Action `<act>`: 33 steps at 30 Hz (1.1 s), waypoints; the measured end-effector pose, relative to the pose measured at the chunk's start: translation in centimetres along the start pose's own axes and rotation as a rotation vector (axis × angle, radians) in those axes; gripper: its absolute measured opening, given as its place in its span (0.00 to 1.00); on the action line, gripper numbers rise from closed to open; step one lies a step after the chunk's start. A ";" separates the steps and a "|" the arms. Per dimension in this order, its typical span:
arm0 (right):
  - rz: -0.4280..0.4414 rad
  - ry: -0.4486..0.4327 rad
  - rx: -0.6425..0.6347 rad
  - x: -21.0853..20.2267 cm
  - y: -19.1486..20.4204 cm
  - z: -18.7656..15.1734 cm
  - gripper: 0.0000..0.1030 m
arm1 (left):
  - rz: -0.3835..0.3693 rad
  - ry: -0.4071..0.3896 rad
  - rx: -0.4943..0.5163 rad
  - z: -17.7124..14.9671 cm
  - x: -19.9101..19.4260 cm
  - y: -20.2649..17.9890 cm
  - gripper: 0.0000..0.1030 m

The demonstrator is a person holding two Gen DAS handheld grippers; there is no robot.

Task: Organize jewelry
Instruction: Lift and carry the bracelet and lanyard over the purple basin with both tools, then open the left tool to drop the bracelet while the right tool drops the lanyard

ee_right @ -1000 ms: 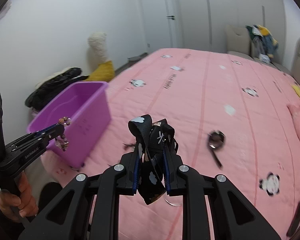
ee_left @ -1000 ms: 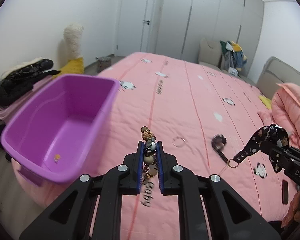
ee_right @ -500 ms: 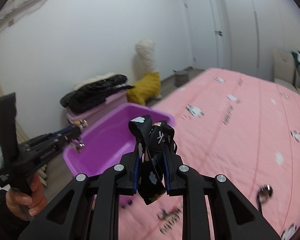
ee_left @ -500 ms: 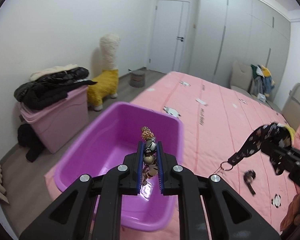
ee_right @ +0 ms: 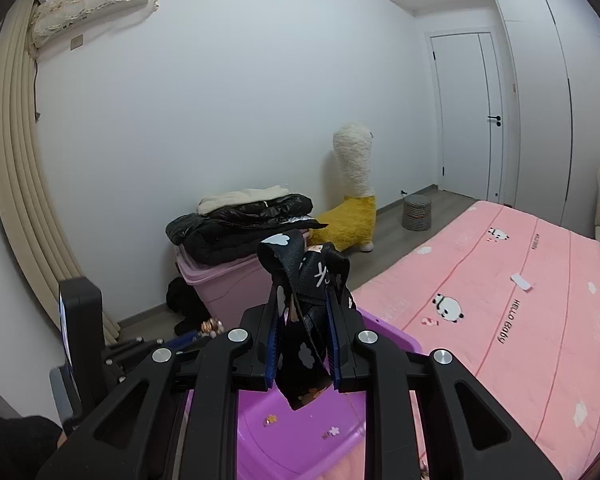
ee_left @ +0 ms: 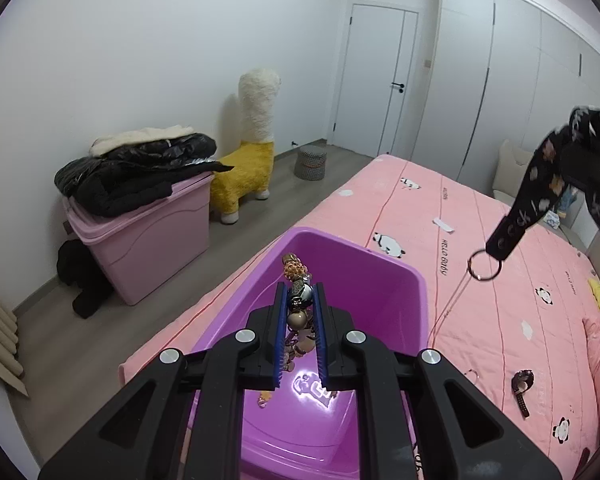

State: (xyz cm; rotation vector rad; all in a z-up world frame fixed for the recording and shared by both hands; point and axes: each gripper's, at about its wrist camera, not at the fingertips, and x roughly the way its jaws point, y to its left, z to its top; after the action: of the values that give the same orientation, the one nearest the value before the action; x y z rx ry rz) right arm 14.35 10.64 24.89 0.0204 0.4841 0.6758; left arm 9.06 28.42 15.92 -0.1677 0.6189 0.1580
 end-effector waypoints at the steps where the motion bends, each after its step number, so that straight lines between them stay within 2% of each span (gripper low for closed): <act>1: 0.004 0.003 -0.005 0.3 0.1 0.2 0.18 | -0.002 0.005 -0.006 -0.1 0.2 0.2 0.12; 6: 0.008 0.047 -0.018 3.0 0.7 -0.1 0.18 | 0.009 0.031 -0.026 -0.9 1.4 0.8 0.12; 16: -0.034 0.334 0.063 12.5 -1.7 -8.1 0.18 | 0.045 0.182 -0.036 -4.4 6.4 1.2 0.12; 23: -0.054 0.472 0.107 16.7 -3.0 -11.6 0.18 | 0.082 0.281 -0.062 -6.5 9.4 2.1 0.12; 29: -0.086 0.547 0.113 19.0 -3.8 -13.5 0.19 | 0.116 0.340 -0.065 -7.5 11.2 2.6 0.12; 30: -0.091 0.556 0.114 19.2 -3.9 -13.7 0.20 | 0.120 0.346 -0.065 -7.6 11.5 2.7 0.12; 32: -0.104 0.568 0.115 19.6 -4.3 -13.7 0.35 | 0.134 0.367 -0.070 -7.8 11.9 3.0 0.13; 33: -0.109 0.569 0.120 19.6 -4.4 -13.8 0.48 | 0.139 0.373 -0.071 -7.9 11.9 3.0 0.14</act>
State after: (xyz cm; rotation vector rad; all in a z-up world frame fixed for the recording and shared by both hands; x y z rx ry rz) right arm 24.19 17.17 3.59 -0.0875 1.0654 0.5393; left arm 13.63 30.93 2.27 -0.2252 0.9982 0.2864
